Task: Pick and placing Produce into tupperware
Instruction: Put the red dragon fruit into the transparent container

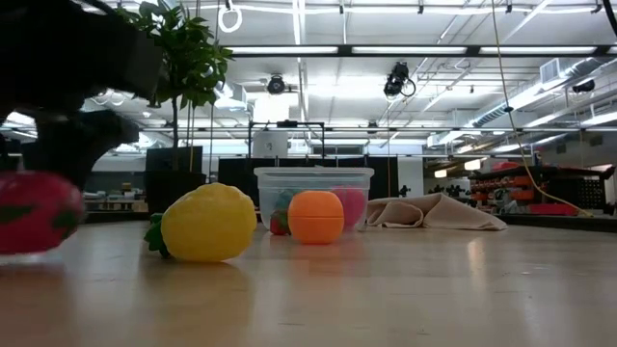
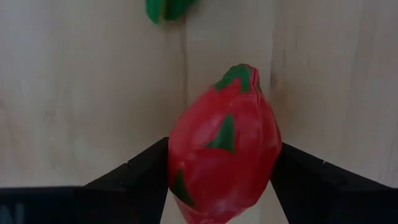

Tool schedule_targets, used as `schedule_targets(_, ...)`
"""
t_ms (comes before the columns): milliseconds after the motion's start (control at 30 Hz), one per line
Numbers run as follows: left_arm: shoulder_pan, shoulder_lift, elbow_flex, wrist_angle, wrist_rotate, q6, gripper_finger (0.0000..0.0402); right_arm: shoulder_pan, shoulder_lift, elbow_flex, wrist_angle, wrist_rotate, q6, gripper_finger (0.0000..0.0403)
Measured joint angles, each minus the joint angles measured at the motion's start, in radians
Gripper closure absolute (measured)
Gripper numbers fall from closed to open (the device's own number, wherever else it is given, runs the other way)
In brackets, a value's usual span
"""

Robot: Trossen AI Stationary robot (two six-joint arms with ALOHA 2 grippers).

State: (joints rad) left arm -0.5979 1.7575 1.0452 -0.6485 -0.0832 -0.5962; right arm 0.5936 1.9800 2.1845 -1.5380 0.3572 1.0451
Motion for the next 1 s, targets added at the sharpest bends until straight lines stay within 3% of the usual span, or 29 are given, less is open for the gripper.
schedule_targets(133, 0.032, -0.044, 0.025, -0.006, 0.002, -0.004, 0.0154, 0.020, 0.000, 0.000, -0.013, -0.007, 0.022, 0.0208)
schedule_targets(300, 0.066, -0.125, 0.115, -0.100, 0.078, -0.015, 0.0159, 0.036, -0.001, 0.000, -0.034, -0.020, 0.062, 0.0208)
schedule_targets(633, 0.117, -0.147, 0.450, -0.428, 0.093, 0.112, 0.0163, 0.057, -0.001, 0.000, -0.034, -0.035, 0.085, 0.0208)
schedule_targets(800, 0.219, -0.147, 0.540, -0.467, 0.079, 0.180, 0.0157, 0.071, -0.001, 0.000, -0.033, -0.043, 0.089, 0.0208)
schedule_targets(1000, 0.391, -0.143, 0.559, -0.463, 0.079, 0.308, 0.0162, 0.079, -0.001, 0.000, -0.033, -0.043, 0.089, 0.0208)
